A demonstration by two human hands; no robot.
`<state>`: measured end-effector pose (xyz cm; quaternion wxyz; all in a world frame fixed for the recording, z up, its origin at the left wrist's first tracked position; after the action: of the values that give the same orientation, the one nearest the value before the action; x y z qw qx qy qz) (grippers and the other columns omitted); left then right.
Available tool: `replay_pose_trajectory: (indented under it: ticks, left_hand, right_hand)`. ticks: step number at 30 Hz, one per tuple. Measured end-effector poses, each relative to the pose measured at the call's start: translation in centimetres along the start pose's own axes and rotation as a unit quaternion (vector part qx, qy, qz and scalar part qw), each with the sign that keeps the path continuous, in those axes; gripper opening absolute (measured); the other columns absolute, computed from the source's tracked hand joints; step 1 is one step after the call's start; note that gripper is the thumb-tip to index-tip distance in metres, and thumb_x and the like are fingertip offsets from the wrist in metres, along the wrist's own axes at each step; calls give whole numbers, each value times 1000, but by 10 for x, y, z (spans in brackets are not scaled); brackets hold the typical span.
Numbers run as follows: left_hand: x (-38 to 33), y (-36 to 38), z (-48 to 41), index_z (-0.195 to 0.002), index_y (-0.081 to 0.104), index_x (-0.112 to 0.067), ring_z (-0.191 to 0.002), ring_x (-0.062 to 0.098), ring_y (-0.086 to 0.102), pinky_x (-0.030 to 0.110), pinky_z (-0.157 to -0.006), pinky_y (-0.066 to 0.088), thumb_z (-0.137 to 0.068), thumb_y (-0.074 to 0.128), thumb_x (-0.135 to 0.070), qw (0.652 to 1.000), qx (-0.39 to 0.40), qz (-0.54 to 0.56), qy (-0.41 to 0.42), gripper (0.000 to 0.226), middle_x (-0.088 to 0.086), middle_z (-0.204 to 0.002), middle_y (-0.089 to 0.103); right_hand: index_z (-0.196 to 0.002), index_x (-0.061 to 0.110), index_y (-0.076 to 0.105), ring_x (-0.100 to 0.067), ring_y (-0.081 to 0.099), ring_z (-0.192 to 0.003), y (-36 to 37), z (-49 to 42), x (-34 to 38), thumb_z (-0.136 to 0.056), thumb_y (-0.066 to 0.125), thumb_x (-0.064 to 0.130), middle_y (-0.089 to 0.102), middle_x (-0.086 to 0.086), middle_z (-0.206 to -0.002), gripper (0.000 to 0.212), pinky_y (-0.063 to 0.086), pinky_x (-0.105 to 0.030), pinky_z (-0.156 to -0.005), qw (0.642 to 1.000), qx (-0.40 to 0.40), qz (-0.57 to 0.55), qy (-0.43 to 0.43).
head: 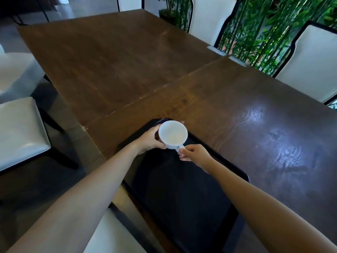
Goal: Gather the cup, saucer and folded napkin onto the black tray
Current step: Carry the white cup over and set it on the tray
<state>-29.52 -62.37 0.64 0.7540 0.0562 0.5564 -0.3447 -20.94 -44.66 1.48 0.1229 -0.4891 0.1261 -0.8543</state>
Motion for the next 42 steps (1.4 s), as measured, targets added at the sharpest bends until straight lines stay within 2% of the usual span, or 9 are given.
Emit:
replay_pose_trajectory:
  ticks: [5,17,22,24,26,30,34,38,42]
  left_hand:
    - [3,2,-1,-144,27,-21,-136,23,29,41,-113,28,-68,77,-3,1000,-3,-1,-9,92,4,-149,30]
    - [1,4,-1,-144,28,-25,-137,24,31,50,-113,29,-69,78,-4,999,19,-2,-28,92,3,-147,34]
    - [-8,-8,-1,-149,14,-23,-134,25,36,43,-107,37,-74,70,5,996,21,-69,-58,98,3,-153,26]
    - [-17,-16,-1,-148,20,-17,-128,26,45,38,-99,45,-77,62,8,990,-10,-126,-61,86,6,-151,32]
    - [-31,-24,1,-143,34,-14,-126,28,47,41,-95,48,-80,52,8,979,-44,-192,-62,69,8,-146,39]
    - [-69,-29,8,-114,59,-12,-116,31,53,40,-88,47,-81,51,1,959,-63,-276,-15,36,12,-119,58]
    - [-111,-15,16,-132,51,-15,-117,23,54,30,-88,43,-86,56,-15,948,-6,-318,11,46,5,-133,55]
    - [-159,23,26,-134,47,-20,-105,16,56,22,-72,48,-90,55,-26,926,98,-360,55,45,1,-132,55]
    - [-197,75,37,-139,40,-25,-97,23,61,38,-83,56,-92,50,-31,904,163,-390,65,48,0,-125,56]
  right_hand:
    - [-101,0,70,-23,68,-95,2,-2,-4,-91,59,19,70,-16,-101,25,55,-36,-92,1000,-1,-1,5]
    - [-107,1,66,-22,66,-100,0,0,-5,-92,58,25,68,-16,-107,30,55,-38,-92,999,0,28,23]
    - [-115,3,60,-20,61,-94,-14,4,7,-93,54,24,63,-14,-109,31,56,-38,-89,994,15,93,49]
    - [-120,2,58,-20,60,-92,-25,8,10,-94,53,21,61,-12,-107,33,54,-38,-91,990,27,121,67]
    - [-127,2,53,-23,60,-101,-36,15,14,-96,50,20,61,-14,-116,36,53,-37,-94,981,55,169,77]
    - [-126,8,54,-23,58,-112,-64,30,19,-93,55,25,58,-11,-123,37,53,-35,-94,975,77,199,69]
    - [-126,14,54,-18,60,-106,-96,51,20,-91,57,29,57,1,-116,38,53,-36,-94,967,103,224,66]
    - [-129,15,51,-15,62,-99,-130,83,17,-90,59,30,59,1,-114,43,53,-35,-92,961,100,246,82]
    - [-132,16,49,-18,60,-104,-164,127,6,-90,58,28,57,0,-120,44,52,-39,-96,958,81,257,100]
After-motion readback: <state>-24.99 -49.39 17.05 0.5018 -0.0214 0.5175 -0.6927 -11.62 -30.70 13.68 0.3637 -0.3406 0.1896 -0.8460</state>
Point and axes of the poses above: each hand's wrist, its own z-axis away from the middle knuckle, its own y-axis out of the palm, x = y × z, the point moved 2 cm from there along -z, towards the middle knuckle
